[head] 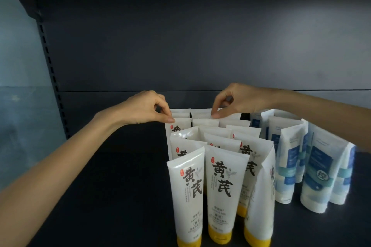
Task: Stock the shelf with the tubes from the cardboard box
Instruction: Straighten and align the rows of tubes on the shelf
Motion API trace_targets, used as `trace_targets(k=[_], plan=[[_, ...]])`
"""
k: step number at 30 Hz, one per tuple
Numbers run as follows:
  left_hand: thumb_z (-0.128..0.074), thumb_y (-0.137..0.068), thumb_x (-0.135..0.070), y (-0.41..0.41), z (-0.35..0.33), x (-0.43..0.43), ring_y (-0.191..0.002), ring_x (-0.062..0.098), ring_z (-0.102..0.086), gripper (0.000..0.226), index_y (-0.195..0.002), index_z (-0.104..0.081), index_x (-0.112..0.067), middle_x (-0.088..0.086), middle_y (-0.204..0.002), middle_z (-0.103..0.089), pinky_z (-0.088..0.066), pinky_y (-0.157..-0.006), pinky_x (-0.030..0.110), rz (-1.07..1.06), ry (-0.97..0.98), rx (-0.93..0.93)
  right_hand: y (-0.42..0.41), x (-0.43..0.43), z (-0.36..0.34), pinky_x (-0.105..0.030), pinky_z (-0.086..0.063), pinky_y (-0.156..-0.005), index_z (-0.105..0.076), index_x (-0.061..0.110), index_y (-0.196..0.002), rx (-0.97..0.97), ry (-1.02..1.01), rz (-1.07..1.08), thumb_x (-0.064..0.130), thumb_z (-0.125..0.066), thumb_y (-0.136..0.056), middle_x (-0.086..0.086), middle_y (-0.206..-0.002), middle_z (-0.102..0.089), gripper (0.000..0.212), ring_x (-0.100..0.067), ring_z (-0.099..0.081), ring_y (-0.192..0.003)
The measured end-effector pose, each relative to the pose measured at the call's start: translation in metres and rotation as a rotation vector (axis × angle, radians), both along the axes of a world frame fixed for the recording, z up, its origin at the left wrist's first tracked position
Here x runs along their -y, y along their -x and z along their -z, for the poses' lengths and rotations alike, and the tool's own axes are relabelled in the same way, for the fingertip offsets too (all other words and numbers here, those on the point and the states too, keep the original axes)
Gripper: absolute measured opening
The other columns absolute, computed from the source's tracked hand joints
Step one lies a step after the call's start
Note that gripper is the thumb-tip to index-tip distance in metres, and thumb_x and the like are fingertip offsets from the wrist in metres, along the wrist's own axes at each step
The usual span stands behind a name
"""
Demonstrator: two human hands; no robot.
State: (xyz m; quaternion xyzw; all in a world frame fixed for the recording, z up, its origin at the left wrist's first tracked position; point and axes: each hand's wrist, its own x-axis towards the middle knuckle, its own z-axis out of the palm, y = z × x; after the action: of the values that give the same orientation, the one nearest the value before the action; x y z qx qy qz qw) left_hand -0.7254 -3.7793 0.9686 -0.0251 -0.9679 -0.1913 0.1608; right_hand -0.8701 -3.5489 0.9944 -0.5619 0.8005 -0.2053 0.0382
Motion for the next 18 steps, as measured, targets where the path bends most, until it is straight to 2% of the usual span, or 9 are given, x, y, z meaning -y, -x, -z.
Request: trace_targets(k=[2, 5, 8, 12, 15, 18], plan=[[-0.076, -0.072, -0.040, 0.001, 0.000, -0.001, -0.064, -0.010, -0.049, 0.014, -0.077, -0.075, -0.028, -0.009, -0.085, -0.062, -0.034, -0.063, 0.021, 0.004, 0.003, 0.011, 0.004, -0.010, -0.007, -0.014, -0.036, -0.060, -0.075, 0.021, -0.085, 0.008, -0.018, 0.021, 0.043, -0.072, -0.076, 0.016, -0.053, -0.049, 0.024, 0.000, -0.042, -0.055], [-0.074, -0.067, -0.050, 0.004, 0.000, -0.006, -0.066, -0.011, -0.049, 0.023, -0.078, -0.075, -0.030, -0.011, -0.083, -0.061, -0.034, -0.063, 0.022, 0.005, 0.018, 0.001, 0.008, -0.027, -0.015, -0.006, -0.039, -0.062, -0.075, 0.025, -0.085, 0.040, -0.107, 0.046, 0.055, -0.069, -0.068, 0.017, -0.062, -0.057, 0.036, 0.003, -0.048, -0.060], [-0.065, -0.060, -0.063, 0.010, 0.000, -0.015, -0.067, -0.013, -0.049, 0.041, -0.082, -0.075, -0.030, -0.014, -0.083, -0.060, -0.032, -0.061, 0.022, 0.024, 0.037, -0.036, 0.011, -0.039, -0.016, -0.009, -0.040, -0.062, -0.076, 0.026, -0.084, 0.056, -0.203, 0.059, 0.058, -0.068, -0.064, 0.008, -0.070, -0.064, 0.038, 0.001, -0.051, -0.063], [-0.069, -0.069, -0.056, 0.022, 0.003, -0.028, -0.074, -0.009, -0.052, 0.029, -0.083, -0.075, -0.031, -0.017, -0.083, -0.060, -0.036, -0.068, 0.023, 0.063, 0.041, -0.049, 0.010, -0.044, -0.010, -0.003, -0.040, -0.057, -0.076, 0.023, -0.078, 0.071, -0.207, 0.069, 0.047, -0.070, -0.066, 0.016, -0.074, -0.070, 0.028, 0.008, -0.056, -0.062], [-0.072, -0.073, -0.048, 0.028, 0.004, -0.033, -0.073, -0.009, -0.053, 0.023, -0.082, -0.076, -0.027, -0.016, -0.083, -0.061, -0.037, -0.068, 0.022, 0.108, 0.010, -0.041, 0.012, -0.045, -0.005, -0.005, -0.038, -0.053, -0.075, 0.020, -0.072, 0.050, -0.139, 0.074, 0.033, -0.074, -0.076, 0.005, -0.070, -0.068, 0.013, 0.003, -0.051, -0.054], [-0.073, -0.076, -0.041, 0.031, 0.005, -0.034, -0.068, -0.014, -0.050, 0.017, -0.082, -0.076, -0.025, -0.015, -0.081, -0.060, -0.034, -0.064, 0.019, 0.129, 0.014, -0.043, 0.015, -0.044, -0.002, -0.010, -0.036, -0.051, -0.073, 0.023, -0.066, -0.010, -0.089, 0.082, 0.026, -0.075, -0.078, -0.017, -0.075, -0.064, 0.012, -0.005, -0.042, -0.053]])
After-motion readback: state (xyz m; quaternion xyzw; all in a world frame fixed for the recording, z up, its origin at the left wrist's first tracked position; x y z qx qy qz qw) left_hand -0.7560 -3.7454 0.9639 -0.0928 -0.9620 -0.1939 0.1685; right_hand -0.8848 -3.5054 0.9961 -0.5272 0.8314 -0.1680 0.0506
